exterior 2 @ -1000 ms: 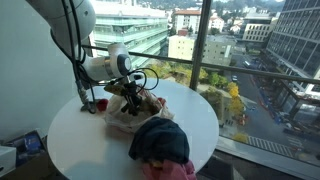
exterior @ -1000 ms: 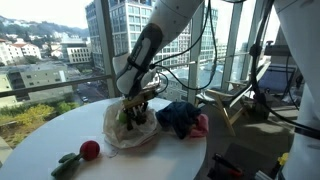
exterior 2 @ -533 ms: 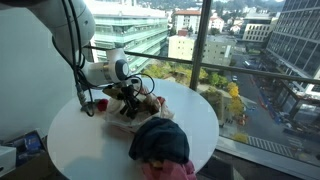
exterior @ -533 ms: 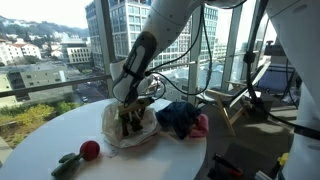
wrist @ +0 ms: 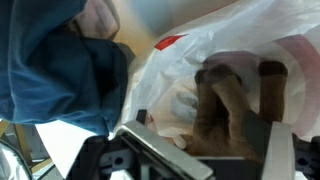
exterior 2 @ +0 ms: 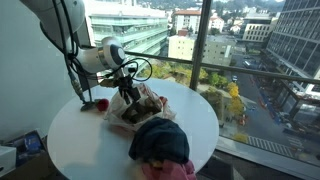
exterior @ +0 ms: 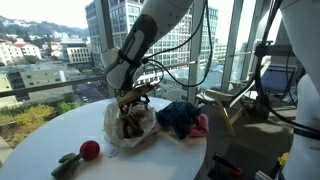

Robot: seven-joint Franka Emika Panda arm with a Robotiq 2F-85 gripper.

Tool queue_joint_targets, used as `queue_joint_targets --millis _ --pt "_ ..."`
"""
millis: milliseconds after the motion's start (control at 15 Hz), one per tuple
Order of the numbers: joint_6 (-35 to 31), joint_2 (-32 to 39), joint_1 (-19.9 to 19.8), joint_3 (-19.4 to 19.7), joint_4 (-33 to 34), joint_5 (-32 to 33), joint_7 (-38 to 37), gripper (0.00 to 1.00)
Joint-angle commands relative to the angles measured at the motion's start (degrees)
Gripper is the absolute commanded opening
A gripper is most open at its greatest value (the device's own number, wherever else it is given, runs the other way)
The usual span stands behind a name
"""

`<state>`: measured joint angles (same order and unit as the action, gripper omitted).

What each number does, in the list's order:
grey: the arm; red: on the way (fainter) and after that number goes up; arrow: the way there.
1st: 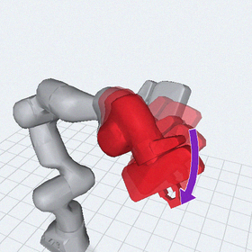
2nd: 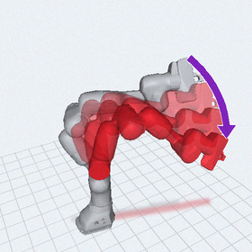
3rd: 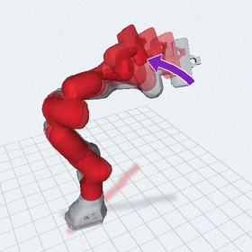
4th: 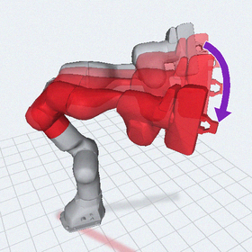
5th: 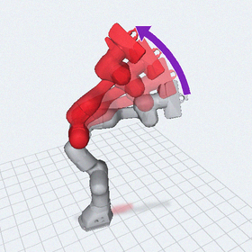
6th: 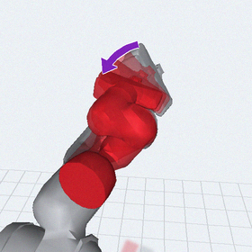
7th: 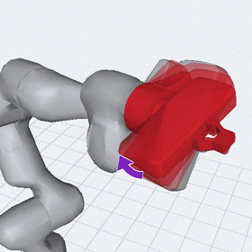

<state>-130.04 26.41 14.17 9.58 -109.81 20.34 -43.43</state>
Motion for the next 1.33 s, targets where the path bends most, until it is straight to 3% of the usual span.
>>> queue_joint_targets --millis 0,267,600,1267 --pt "4.89 -1.99 -0.79 -4.10 2.37 -0.56 5.51 1.00" --pt "0.19 1.17 -0.24 -8.41 5.61 -1.10 12.36 1.00" --pt "0.59 7.95 2.48 -12.30 12.35 -2.80 18.72 1.00" --pt "0.63 20.53 6.24 -12.39 25.05 -5.12 23.67 1.00"
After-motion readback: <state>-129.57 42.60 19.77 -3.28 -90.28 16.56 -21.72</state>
